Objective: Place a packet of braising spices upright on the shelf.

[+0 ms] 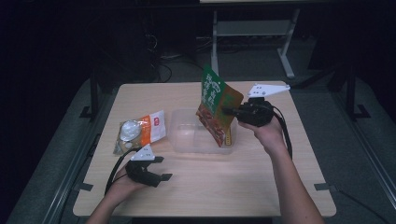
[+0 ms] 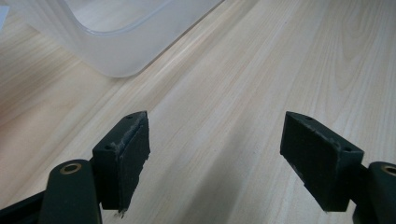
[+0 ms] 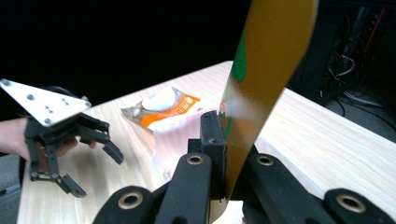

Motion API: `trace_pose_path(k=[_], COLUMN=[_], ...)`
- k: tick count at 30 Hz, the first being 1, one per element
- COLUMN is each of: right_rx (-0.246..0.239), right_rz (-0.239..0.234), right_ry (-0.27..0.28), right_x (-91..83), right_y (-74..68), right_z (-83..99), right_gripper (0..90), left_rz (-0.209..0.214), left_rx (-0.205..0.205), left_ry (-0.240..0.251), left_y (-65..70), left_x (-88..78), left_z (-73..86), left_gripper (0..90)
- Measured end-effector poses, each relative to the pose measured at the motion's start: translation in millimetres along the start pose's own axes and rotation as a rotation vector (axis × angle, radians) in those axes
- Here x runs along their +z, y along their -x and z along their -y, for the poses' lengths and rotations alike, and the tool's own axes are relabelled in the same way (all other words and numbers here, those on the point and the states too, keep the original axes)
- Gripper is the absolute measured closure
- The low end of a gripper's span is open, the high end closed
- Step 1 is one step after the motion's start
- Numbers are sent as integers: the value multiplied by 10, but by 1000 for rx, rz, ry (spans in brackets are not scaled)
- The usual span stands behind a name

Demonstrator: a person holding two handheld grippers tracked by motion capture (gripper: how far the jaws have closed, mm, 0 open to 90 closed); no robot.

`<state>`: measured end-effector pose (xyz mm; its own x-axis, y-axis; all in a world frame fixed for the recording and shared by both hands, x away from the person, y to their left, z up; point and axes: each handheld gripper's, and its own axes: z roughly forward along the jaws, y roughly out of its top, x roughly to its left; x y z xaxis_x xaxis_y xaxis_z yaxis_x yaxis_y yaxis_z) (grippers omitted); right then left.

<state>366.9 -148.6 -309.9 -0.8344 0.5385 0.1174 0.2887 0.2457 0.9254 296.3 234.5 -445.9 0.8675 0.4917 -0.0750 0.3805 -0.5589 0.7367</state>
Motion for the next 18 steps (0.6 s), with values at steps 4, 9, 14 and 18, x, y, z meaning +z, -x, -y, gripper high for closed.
trace_pose_path(k=[4, 9, 14, 18], right_rx=[2, -10, -7, -10], right_rz=[12, 35, 39, 46], right_ry=[-11, -30, -40, -46], right_x=[34, 75, 111, 140], right_y=[14, 20, 24, 32], right_z=[35, 51, 80, 104], right_gripper=[898, 898, 898, 898], left_rz=[-3, -2, 2, 1], left_rx=[2, -6, -5, 0], left_ry=[-2, 1, -6, -8], left_y=[-14, -13, -12, -13], left_x=[-11, 0, 13, 16], left_z=[-1, 1, 3, 3], left_gripper=[236, 236, 236, 235])
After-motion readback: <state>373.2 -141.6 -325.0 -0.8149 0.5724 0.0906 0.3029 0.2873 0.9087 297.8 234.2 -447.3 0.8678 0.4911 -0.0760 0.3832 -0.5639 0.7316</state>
